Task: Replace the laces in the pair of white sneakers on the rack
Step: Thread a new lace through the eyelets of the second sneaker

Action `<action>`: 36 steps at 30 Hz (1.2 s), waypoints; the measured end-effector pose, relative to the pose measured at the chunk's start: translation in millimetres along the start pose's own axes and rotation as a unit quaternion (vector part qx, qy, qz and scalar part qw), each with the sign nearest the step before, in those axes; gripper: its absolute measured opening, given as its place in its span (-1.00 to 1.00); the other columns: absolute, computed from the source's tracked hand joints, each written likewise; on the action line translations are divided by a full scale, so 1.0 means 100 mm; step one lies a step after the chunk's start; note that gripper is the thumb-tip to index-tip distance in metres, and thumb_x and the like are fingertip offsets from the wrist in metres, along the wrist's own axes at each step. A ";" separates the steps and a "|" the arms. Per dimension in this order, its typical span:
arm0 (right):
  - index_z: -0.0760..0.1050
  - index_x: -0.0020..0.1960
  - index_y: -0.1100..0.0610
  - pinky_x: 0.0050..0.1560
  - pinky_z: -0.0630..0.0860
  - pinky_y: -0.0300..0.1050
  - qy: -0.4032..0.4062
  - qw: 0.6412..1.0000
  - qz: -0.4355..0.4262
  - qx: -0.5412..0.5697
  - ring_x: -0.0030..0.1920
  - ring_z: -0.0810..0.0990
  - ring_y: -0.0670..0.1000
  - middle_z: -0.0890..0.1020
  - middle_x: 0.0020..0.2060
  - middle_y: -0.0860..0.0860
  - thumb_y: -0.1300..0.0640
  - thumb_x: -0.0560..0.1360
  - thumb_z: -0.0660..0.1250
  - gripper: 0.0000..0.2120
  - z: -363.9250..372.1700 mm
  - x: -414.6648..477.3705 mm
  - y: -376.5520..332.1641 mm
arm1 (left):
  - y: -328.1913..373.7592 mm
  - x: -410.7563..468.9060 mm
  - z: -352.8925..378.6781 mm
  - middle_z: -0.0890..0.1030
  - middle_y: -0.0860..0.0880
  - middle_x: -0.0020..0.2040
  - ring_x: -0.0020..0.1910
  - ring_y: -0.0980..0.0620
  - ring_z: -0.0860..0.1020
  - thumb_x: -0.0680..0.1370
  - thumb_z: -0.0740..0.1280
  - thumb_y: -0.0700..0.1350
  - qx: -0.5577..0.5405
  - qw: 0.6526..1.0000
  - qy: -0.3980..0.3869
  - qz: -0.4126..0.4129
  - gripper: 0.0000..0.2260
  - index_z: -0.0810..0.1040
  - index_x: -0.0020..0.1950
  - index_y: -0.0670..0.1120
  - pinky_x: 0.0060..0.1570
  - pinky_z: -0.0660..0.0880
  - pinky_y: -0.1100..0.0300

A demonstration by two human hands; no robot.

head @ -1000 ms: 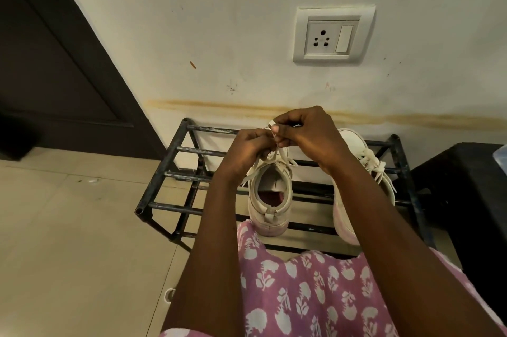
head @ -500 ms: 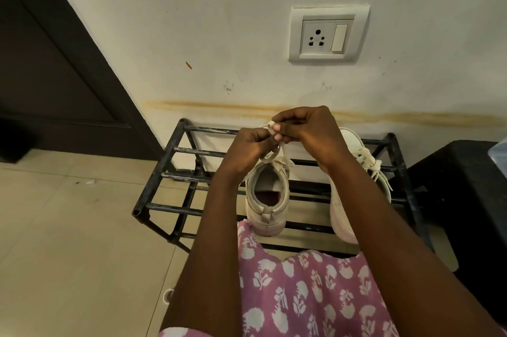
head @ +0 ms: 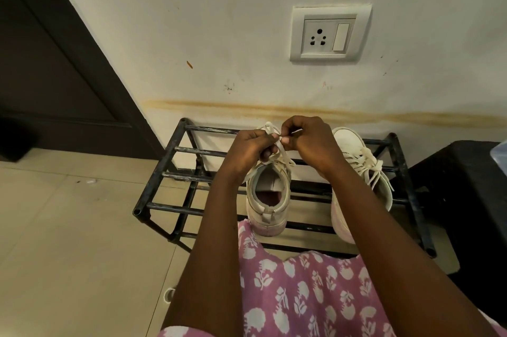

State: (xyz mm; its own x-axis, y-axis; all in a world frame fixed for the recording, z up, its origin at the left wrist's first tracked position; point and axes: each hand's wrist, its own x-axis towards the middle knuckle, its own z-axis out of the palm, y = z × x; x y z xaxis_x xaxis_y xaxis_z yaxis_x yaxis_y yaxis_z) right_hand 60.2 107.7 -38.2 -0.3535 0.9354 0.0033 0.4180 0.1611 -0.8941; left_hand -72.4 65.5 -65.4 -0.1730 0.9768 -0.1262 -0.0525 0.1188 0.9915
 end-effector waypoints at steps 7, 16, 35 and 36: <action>0.53 -0.22 0.08 -0.07 0.60 -0.13 -0.006 0.996 0.011 0.088 -0.21 0.63 0.02 0.61 -0.27 0.02 0.40 0.45 0.33 -0.77 -0.06 0.02 0.03 | -0.04 0.01 -0.13 0.56 0.00 -0.46 -0.48 0.11 0.43 0.56 0.28 -0.24 -0.032 0.999 0.004 0.006 -0.62 0.62 -0.45 -0.06 -0.42 0.40 0.34; 0.51 -0.26 0.13 -0.19 0.46 -0.37 0.025 0.999 -0.021 -0.039 -0.21 0.61 -0.05 0.60 -0.28 -0.01 0.39 0.45 0.33 -0.79 0.04 0.03 -0.01 | -0.06 0.02 -0.04 0.57 -0.01 -0.44 -0.47 0.12 0.45 0.55 0.29 -0.21 -0.012 1.000 -0.004 0.017 -0.68 0.62 -0.40 -0.07 -0.38 0.42 0.30; 0.51 -0.31 0.16 -0.23 0.48 -0.38 0.047 0.997 -0.060 -0.004 -0.32 0.57 -0.19 0.58 -0.39 -0.08 0.34 0.28 0.51 -0.81 0.11 0.00 0.05 | -0.04 0.05 -0.07 0.51 0.35 0.05 -0.24 0.22 0.58 0.56 0.28 -0.27 0.018 0.999 0.015 0.027 -0.49 0.24 0.49 -0.13 -0.12 0.53 0.31; 0.52 -0.32 0.16 -0.28 0.43 -0.43 0.076 0.995 -0.066 -0.012 -0.37 0.53 -0.24 0.57 -0.42 -0.10 0.35 0.28 0.50 -0.81 0.14 0.00 0.06 | -0.05 0.05 -0.08 0.50 0.28 0.08 -0.30 0.21 0.57 0.56 0.29 -0.26 0.023 0.999 0.018 0.019 -0.58 0.34 0.42 -0.22 -0.20 0.52 0.31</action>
State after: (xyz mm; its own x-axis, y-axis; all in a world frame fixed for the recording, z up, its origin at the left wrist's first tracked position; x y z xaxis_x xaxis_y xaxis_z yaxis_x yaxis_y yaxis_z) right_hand 50.8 104.2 -49.7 -0.2771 0.9423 0.1881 0.3972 0.2906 -0.8705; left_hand -81.3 68.6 -71.1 -0.2091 0.9739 -0.0880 0.0008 0.0901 0.9959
